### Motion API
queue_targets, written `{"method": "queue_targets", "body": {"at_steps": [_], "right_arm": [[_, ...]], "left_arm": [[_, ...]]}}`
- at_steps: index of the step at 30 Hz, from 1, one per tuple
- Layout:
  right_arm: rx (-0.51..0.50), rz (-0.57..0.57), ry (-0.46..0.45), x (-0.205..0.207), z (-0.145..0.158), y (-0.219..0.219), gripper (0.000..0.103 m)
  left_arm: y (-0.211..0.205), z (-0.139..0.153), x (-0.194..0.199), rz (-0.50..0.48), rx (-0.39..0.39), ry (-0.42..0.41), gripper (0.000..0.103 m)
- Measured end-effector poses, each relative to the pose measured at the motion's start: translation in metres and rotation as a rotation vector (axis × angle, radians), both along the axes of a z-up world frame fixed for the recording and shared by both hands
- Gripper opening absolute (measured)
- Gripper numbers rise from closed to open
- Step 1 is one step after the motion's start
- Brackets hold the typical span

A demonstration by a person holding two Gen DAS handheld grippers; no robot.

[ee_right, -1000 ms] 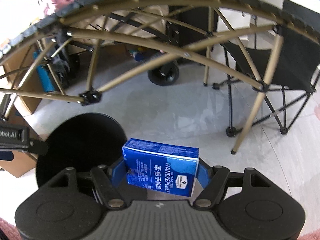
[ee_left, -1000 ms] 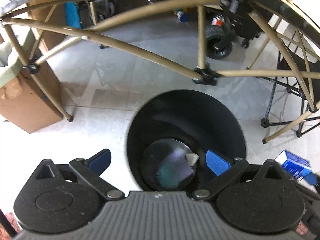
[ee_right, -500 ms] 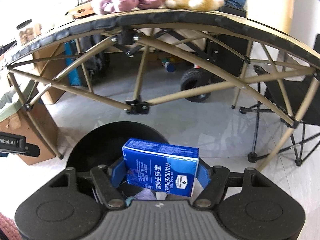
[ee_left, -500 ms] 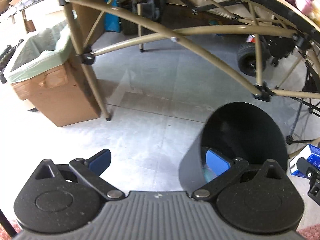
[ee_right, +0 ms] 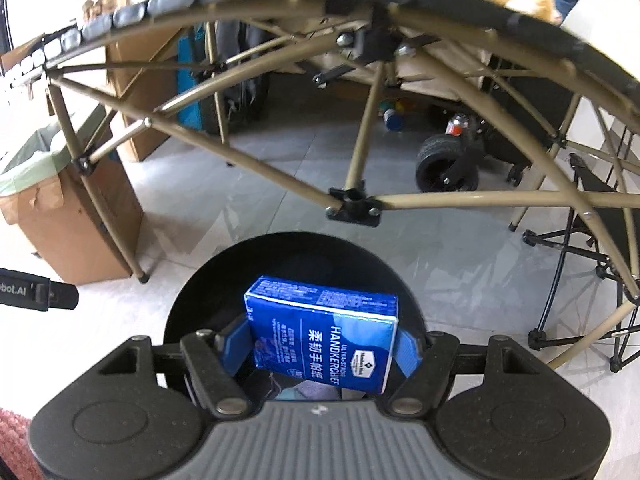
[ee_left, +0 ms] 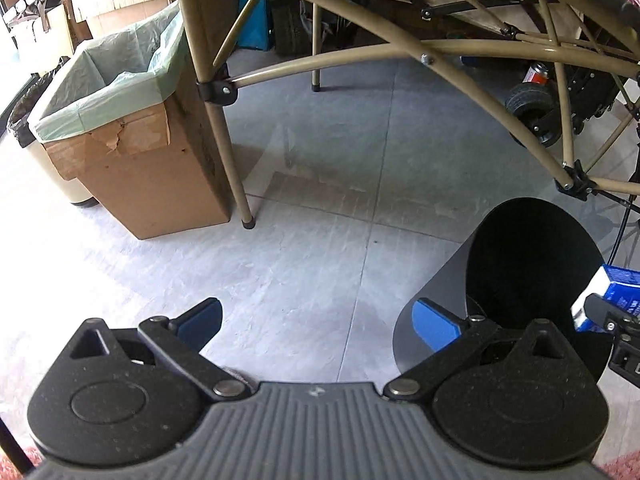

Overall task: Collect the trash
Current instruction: 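Move the right gripper over the bin and open it to drop the tissue pack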

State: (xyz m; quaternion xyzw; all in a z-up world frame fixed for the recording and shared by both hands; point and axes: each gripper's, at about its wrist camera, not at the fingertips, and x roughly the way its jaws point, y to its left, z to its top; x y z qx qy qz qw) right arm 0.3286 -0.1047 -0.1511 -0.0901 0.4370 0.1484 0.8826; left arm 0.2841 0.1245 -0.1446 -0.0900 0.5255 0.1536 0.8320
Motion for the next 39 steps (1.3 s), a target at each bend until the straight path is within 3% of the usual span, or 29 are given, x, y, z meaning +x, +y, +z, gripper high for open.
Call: {"method": "queue_targets", "body": {"at_steps": [14, 39], "right_arm": [[0.072, -0.106, 0.276, 0.015, -0.034, 0.009, 0.07], [0.07, -0.172, 0.381, 0.023, -0.054, 0.016, 0.071]], "left_arm": [[0.001, -0.01, 0.002, -0.007, -0.016, 0.038, 0.103], [-0.002, -0.018, 0.003, -0.024, -0.024, 0.069, 0.103]]}}
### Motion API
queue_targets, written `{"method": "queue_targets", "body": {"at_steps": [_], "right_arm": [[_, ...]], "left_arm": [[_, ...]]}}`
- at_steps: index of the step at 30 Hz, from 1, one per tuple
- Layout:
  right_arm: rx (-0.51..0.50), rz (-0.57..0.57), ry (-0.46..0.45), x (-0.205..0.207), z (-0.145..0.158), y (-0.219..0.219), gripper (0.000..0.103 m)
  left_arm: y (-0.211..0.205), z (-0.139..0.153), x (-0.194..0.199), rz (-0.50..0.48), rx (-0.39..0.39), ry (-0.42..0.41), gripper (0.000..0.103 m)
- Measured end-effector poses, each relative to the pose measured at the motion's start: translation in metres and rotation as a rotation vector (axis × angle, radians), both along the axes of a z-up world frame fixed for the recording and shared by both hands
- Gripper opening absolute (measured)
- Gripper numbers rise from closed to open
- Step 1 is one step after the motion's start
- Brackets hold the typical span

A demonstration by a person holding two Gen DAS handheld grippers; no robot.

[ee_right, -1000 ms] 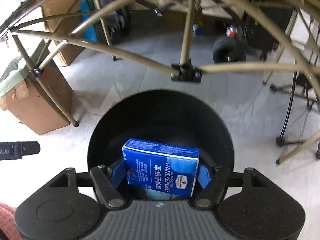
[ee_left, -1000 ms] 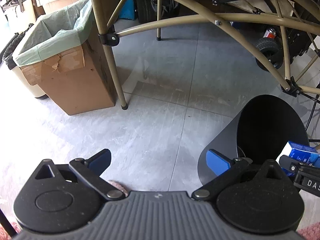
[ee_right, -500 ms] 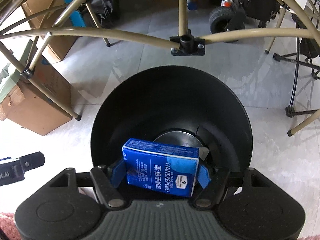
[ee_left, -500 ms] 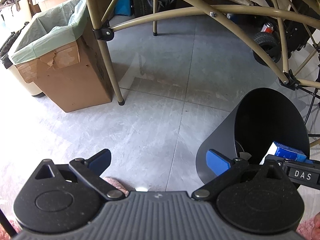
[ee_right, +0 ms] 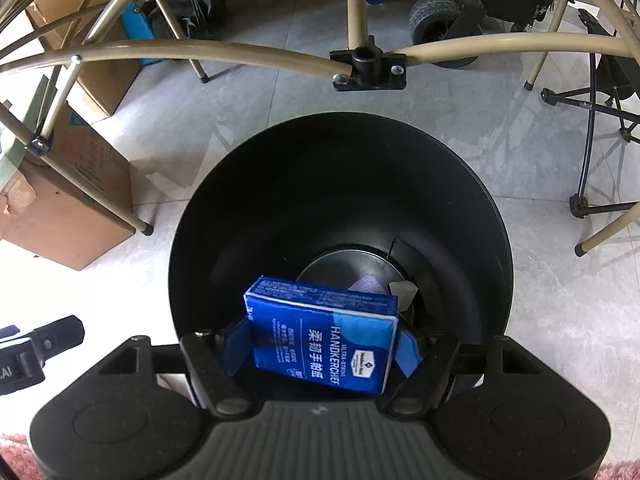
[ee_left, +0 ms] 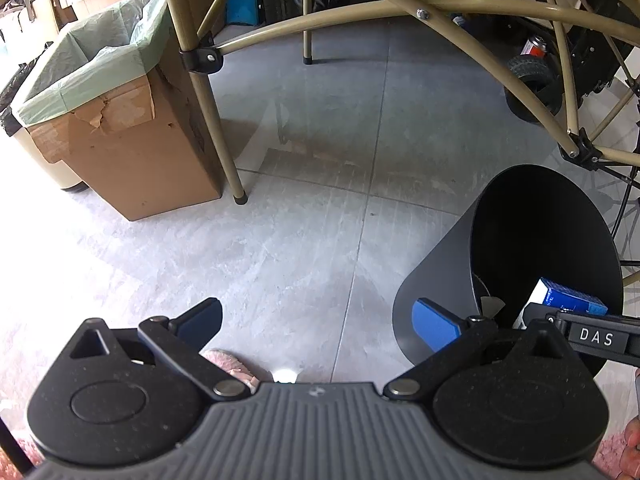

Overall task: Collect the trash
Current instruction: 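Move the right gripper over the bin and open it to drop the tissue pack, then raise both open grippers back toward the table items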

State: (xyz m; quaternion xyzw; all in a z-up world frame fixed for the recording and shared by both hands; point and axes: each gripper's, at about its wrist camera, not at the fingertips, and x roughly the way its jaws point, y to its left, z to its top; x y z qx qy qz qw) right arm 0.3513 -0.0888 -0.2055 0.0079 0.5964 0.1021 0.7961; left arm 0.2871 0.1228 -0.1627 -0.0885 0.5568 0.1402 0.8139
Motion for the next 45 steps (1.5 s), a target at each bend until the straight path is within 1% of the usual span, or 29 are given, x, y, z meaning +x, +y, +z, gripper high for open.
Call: {"method": "queue_targets", "body": {"at_steps": [6, 7, 9, 10, 11, 13, 36, 45], "right_arm": [[-0.006, 0.003, -0.009, -0.001, 0.001, 0.001, 0.071], [-0.01, 0.003, -0.008, -0.001, 0.001, 0.001, 0.075], [-0.019, 0.007, -0.014, -0.002, 0.002, 0.002, 0.085], [-0.023, 0.009, -0.019, -0.002, 0.002, 0.002, 0.094], [-0.025, 0.011, -0.025, -0.002, 0.003, 0.002, 0.1], [-0.031, 0.013, -0.037, -0.003, 0.004, 0.002, 0.102], [-0.03, 0.028, -0.057, -0.004, 0.009, 0.001, 0.102], [-0.025, 0.026, -0.086, -0.01, 0.02, -0.006, 0.102]], "left_arm": [[-0.001, 0.0, 0.0, -0.004, 0.001, 0.004, 0.103], [-0.002, 0.0, 0.0, -0.004, 0.001, 0.004, 0.103], [-0.002, 0.0, 0.0, -0.004, 0.001, 0.004, 0.103], [-0.002, 0.0, 0.0, -0.004, 0.002, 0.004, 0.103], [-0.002, 0.0, 0.0, -0.005, 0.001, 0.004, 0.103], [-0.002, -0.001, 0.0, -0.008, 0.002, 0.006, 0.103], [-0.004, -0.001, 0.001, -0.017, 0.004, 0.009, 0.103], [-0.009, 0.009, -0.001, -0.023, 0.002, -0.023, 0.103]]}}
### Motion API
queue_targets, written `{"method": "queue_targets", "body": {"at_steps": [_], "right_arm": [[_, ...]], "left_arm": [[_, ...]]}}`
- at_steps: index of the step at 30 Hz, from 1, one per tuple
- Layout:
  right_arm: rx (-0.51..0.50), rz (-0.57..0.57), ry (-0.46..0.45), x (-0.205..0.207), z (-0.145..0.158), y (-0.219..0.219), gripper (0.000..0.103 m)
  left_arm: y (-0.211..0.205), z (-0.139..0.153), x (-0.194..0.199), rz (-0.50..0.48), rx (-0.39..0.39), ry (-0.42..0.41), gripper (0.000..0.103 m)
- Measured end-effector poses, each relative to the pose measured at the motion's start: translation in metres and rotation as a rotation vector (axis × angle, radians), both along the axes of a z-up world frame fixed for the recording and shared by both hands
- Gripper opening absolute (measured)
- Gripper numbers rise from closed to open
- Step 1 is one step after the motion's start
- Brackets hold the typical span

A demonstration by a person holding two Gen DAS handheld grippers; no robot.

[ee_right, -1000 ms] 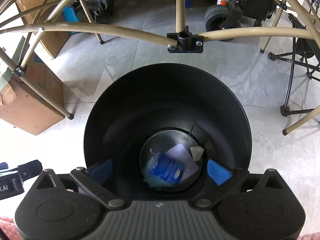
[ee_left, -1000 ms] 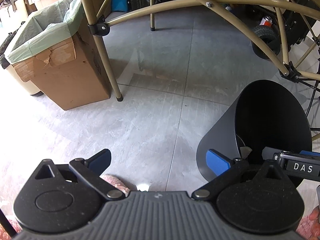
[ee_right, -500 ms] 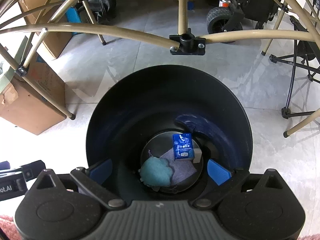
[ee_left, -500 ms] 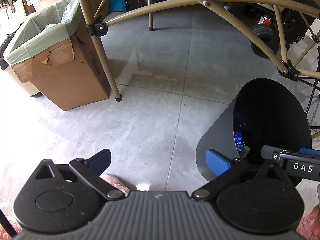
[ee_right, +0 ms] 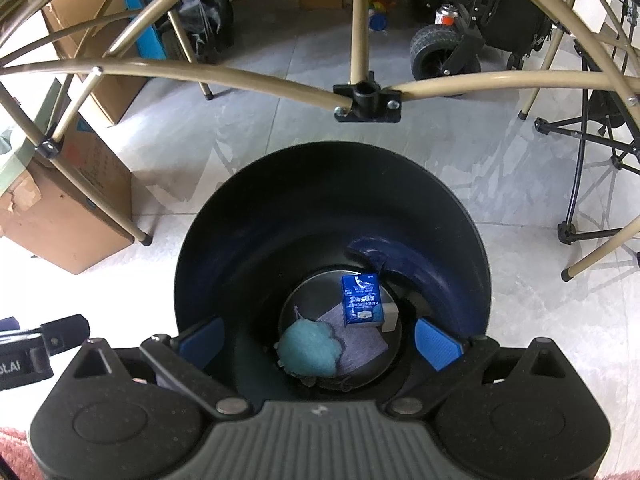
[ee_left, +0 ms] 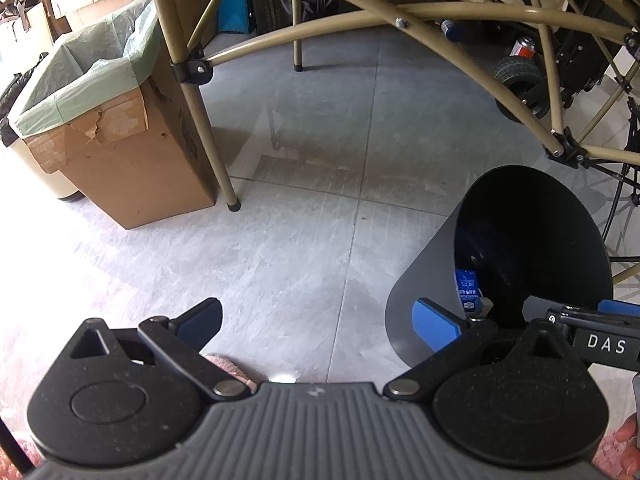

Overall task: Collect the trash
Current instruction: 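Raise both open grippers back toward the table items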

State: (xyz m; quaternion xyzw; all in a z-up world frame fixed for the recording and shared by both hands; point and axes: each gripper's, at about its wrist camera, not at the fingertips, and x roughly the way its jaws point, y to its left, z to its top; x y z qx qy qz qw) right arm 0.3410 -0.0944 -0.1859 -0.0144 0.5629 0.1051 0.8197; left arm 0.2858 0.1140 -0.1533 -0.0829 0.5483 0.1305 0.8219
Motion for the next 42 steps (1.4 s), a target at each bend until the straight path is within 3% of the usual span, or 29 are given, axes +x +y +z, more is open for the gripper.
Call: {"method": "queue_targets", "body": {"at_steps": [20, 34, 42], "right_arm": [[0.051, -0.032, -0.214, -0.035, 0.069, -0.036, 0.103], [0.171, -0.076, -0.579, -0.05, 0.151, -0.08, 0.103], [0.274, -0.099, -0.715, -0.033, 0.18, -0.101, 0.103]], "left_arm": [[-0.028, 0.059, -0.016, -0.014, 0.044, -0.232, 0.103], [-0.063, 0.133, -0.011, -0.053, 0.055, -0.409, 0.103], [-0.079, 0.167, 0.016, -0.054, 0.068, -0.485, 0.103]]}}
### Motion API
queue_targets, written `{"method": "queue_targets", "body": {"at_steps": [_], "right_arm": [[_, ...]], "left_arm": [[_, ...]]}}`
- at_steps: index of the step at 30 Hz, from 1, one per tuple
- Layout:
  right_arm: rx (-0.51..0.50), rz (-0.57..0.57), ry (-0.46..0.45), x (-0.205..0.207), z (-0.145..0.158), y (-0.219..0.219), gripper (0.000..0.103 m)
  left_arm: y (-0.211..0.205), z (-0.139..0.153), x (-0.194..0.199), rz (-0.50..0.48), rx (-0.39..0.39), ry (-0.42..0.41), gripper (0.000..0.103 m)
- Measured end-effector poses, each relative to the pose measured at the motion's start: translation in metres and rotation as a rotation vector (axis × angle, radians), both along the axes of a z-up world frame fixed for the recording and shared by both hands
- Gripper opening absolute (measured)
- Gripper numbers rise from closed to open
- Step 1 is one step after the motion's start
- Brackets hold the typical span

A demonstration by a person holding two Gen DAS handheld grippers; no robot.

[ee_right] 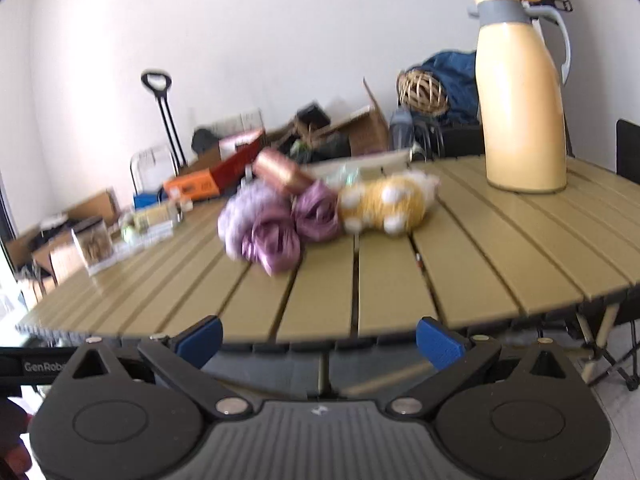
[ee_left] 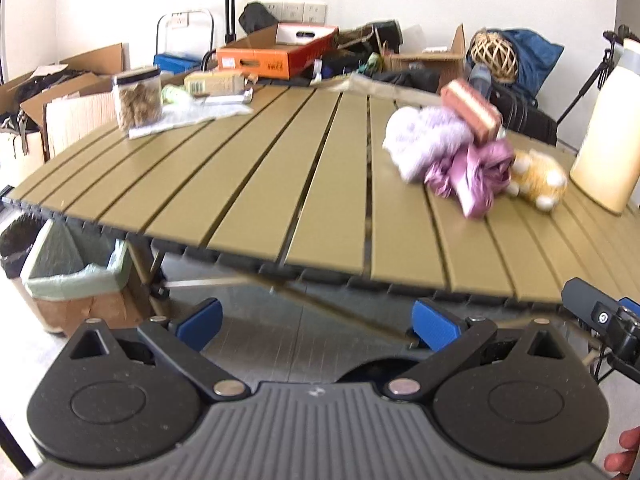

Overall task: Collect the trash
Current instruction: 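Raise both open grippers back toward the table items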

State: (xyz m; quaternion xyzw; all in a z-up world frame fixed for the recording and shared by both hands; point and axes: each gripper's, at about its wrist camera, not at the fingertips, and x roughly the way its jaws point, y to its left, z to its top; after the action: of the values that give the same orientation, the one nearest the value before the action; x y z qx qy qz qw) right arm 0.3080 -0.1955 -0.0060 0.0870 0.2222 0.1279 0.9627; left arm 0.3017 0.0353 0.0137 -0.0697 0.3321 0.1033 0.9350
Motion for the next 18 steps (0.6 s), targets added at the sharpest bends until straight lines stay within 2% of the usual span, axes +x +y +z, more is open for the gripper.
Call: {"method": "queue_targets", "body": {"at_steps": [12, 18], "right_arm": [[0.015, -0.013, -0.129, 0.047, 0.025, 0.0, 0.103], [0.09, 0.007, -0.136, 0.077, 0.027, 0.007, 0.103]], "left_arm": [[-0.006, 0.026, 0.05, 0.031, -0.011, -0.066, 0.103], [0.004, 0.03, 0.078, 0.064, -0.019, -0.082, 0.103]]}}
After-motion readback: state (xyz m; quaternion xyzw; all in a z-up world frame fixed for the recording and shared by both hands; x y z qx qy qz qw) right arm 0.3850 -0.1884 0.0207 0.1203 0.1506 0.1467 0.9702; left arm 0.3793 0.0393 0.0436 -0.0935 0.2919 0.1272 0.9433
